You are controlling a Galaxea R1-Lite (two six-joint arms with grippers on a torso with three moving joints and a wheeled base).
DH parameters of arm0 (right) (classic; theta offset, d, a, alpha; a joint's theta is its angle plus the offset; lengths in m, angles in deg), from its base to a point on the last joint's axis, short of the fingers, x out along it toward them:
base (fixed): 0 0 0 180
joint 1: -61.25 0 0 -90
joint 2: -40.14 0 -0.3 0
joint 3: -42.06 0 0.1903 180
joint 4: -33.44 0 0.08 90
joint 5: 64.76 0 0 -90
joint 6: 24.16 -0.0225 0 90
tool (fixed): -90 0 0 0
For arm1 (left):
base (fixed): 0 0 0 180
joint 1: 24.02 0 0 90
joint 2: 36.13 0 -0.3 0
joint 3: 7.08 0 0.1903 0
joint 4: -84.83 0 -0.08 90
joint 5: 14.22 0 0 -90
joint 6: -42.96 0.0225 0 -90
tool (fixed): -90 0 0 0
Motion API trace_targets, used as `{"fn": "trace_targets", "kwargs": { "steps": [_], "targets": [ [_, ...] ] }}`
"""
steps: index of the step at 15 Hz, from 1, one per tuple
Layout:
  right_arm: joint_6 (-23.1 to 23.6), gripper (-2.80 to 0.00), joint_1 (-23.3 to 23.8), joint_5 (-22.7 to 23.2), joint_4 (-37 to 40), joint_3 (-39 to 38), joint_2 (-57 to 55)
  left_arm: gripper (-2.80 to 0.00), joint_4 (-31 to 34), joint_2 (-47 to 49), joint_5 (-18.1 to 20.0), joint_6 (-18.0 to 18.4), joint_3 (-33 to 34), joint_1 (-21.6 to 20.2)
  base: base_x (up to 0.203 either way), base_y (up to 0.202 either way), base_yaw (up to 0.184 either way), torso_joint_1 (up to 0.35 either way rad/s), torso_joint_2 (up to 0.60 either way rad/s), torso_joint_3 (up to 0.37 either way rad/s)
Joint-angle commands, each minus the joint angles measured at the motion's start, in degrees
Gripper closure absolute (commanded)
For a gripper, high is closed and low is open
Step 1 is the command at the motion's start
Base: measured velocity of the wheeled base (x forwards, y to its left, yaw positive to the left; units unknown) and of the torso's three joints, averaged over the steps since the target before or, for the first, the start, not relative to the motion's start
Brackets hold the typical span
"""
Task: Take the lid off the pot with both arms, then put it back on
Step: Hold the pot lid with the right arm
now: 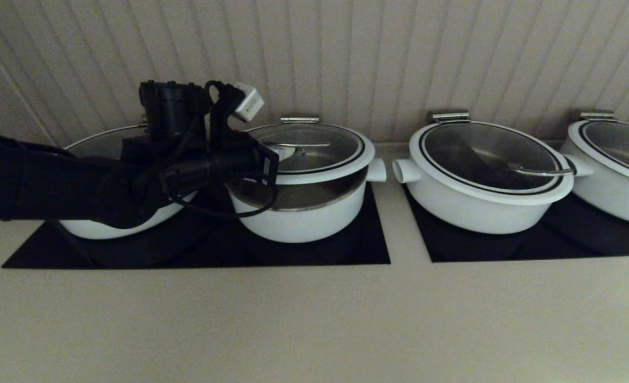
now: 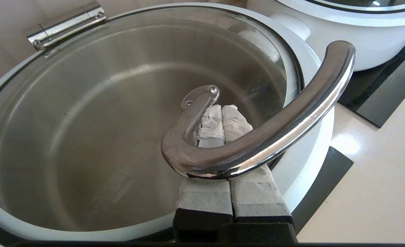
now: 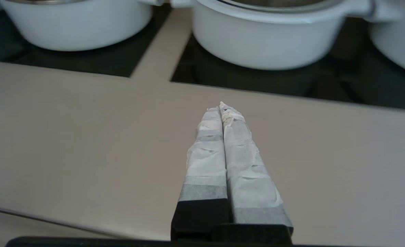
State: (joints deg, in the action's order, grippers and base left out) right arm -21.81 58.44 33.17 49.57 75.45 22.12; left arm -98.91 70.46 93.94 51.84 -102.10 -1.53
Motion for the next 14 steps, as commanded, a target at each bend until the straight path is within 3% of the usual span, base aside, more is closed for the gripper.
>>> {"fn": "trace_targets", "kwargs": {
  "steps": [1,6,9,11,14],
  "targets": [
    [0.94,0.0,-2.05,1.33,-5.88,1.88,-16.81,0.0,-0.13,-0.06,0.03,-0.51,0.11,0.01,0.0,0.0,0.0,0.0,0.0,0.0],
    [10.54,0.0,-3.96,12.14,-28.5,5.05,-47.75,0.0,-0.13,0.2,0.03,-0.89,0.11,0.01,0.0,0.0,0.0,0.0,0.0,0.0],
    [14.69,0.0,-8.81,16.53,-43.14,9.38,-64.59,0.0,-0.13,0.42,0.03,-0.89,-0.06,0.01,0.0,0.0,0.0,0.0,0.0,0.0],
    [14.86,0.0,-14.08,18.18,-49.34,16.38,-73.0,0.0,-0.13,0.56,0.03,-1.41,-0.24,0.01,0.0,0.0,0.0,0.0,0.0,0.0],
    [10.66,0.0,-19.81,18.96,-56.24,24.0,-81.22,0.0,-0.13,0.56,0.03,-1.6,-0.15,0.01,0.0,0.0,0.0,0.0,0.0,0.0]
  ]
}}
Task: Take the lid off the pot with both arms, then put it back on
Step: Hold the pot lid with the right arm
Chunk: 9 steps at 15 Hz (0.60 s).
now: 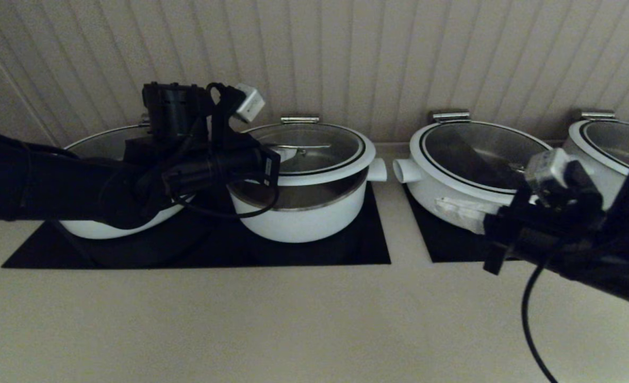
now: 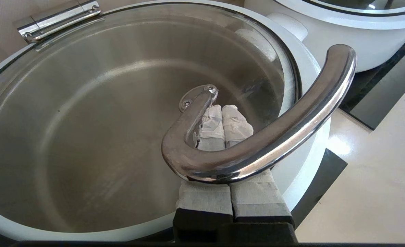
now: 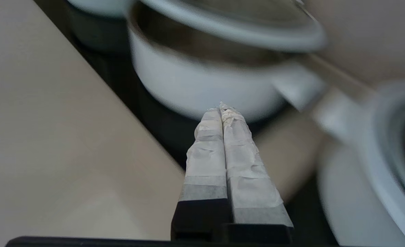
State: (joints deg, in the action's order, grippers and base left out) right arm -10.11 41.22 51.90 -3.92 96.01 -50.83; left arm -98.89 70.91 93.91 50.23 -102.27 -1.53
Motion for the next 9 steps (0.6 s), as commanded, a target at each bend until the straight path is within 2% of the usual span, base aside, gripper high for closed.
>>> {"fn": "trace_targets", "kwargs": {
  "steps": [1,4,9],
  "targets": [
    [-1.67,0.0,-3.33,0.29,-4.84,4.75,-10.36,0.0,-0.16,0.11,0.07,-0.07,0.02,0.01,0.0,0.0,0.0,0.0,0.0,0.0],
    [-2.18,0.0,-5.7,0.41,-9.82,6.65,-14.95,0.0,-0.16,0.26,0.07,-0.11,0.02,0.01,0.0,0.0,0.0,0.0,0.0,0.0],
    [-2.36,0.0,-7.49,0.48,-10.02,10.23,-18.42,0.0,-0.16,0.46,0.07,-0.29,-0.16,-0.08,0.0,0.0,0.0,0.0,0.0,0.0]
  ]
}}
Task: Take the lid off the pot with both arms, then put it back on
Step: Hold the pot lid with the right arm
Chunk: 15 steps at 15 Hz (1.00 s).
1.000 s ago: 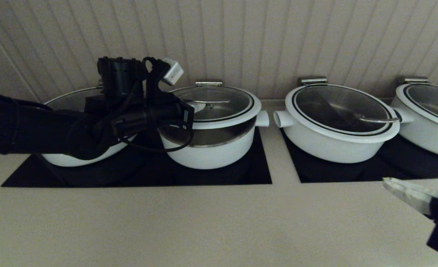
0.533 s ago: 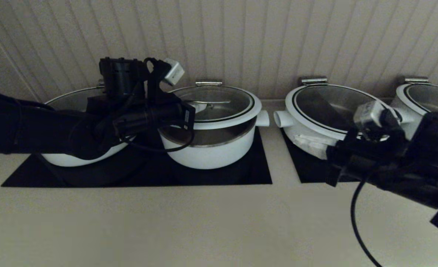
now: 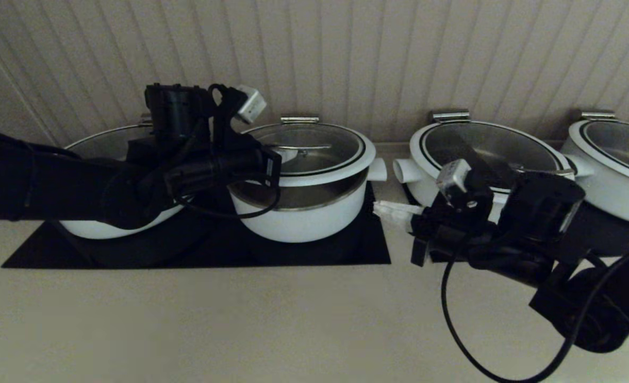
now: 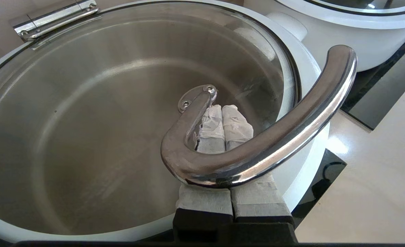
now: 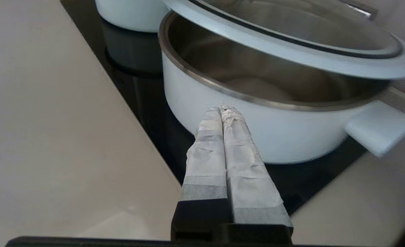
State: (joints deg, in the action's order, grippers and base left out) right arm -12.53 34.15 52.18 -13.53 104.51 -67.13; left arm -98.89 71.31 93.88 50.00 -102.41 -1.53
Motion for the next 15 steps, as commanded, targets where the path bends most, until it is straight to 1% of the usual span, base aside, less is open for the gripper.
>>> {"fn": "trace_targets", "kwargs": {
  "steps": [1,3,6,11,15],
  "targets": [
    [0.06,0.0,-0.52,0.21,-0.41,3.52,-3.37,0.0,-0.22,0.05,0.09,-0.19,-0.02,-0.17,0.0,0.0,0.0,0.0,0.0,0.0],
    [0.06,0.0,-0.5,0.22,-0.65,6.6,-5.72,0.0,-0.16,-0.12,0.09,-0.19,-0.02,-0.26,0.0,0.0,0.0,0.0,0.0,0.0],
    [0.21,0.0,-0.5,0.14,-2.03,9.65,-8.53,0.0,-0.16,0.04,0.09,-0.19,-0.02,-0.33,0.0,0.0,0.0,0.0,0.0,0.0],
    [-0.11,0.0,-0.28,0.08,-2.09,14.94,-12.62,0.0,-0.21,-0.05,0.09,-0.1,-0.11,-0.34,0.0,0.0,0.0,0.0,0.0,0.0],
    [-0.9,0.0,0.11,-0.47,-2.15,22.09,-16.7,0.0,-0.16,-0.47,0.0,-0.28,-0.11,-0.41,0.0,0.0,0.0,0.0,0.0,0.0]
  ]
}}
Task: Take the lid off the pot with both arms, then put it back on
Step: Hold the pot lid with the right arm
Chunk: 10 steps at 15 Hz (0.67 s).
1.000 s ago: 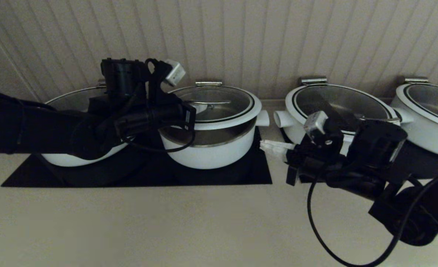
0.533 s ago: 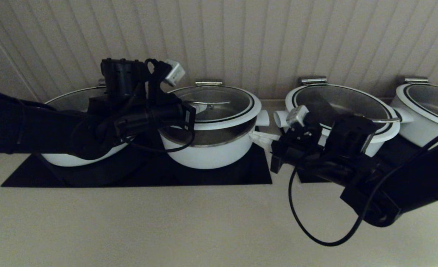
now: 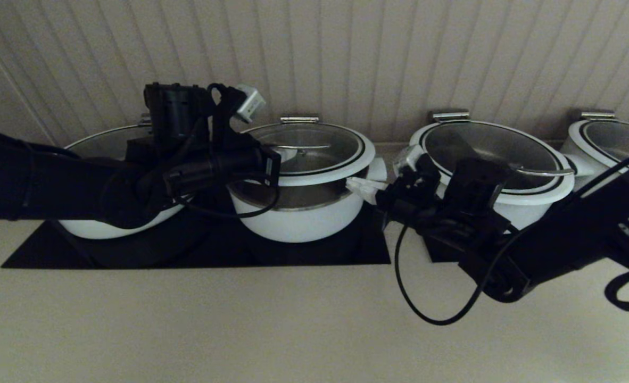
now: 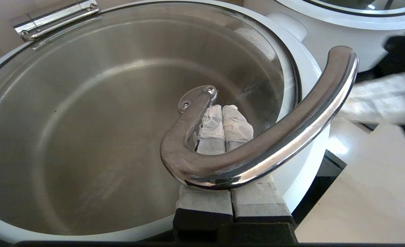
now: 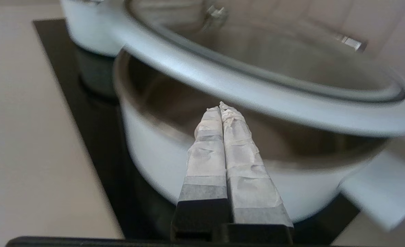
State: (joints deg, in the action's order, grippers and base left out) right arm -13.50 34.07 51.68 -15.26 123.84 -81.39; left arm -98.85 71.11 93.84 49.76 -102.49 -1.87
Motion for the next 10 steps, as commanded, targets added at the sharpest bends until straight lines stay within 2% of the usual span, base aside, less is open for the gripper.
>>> {"fn": "trace_targets", "kwargs": {
  "steps": [1,10],
  "targets": [
    [0.06,0.0,0.35,-0.05,-0.39,4.13,-3.49,0.0,-0.2,-0.28,0.05,-0.04,-0.02,-0.43,0.0,0.0,0.0,0.0,0.0,0.0],
    [0.15,0.0,3.26,-0.6,-0.09,12.78,-9.11,0.0,-0.2,-0.45,0.13,-0.04,0.06,-0.79,0.0,0.0,0.0,0.0,0.0,0.0]
  ]
}}
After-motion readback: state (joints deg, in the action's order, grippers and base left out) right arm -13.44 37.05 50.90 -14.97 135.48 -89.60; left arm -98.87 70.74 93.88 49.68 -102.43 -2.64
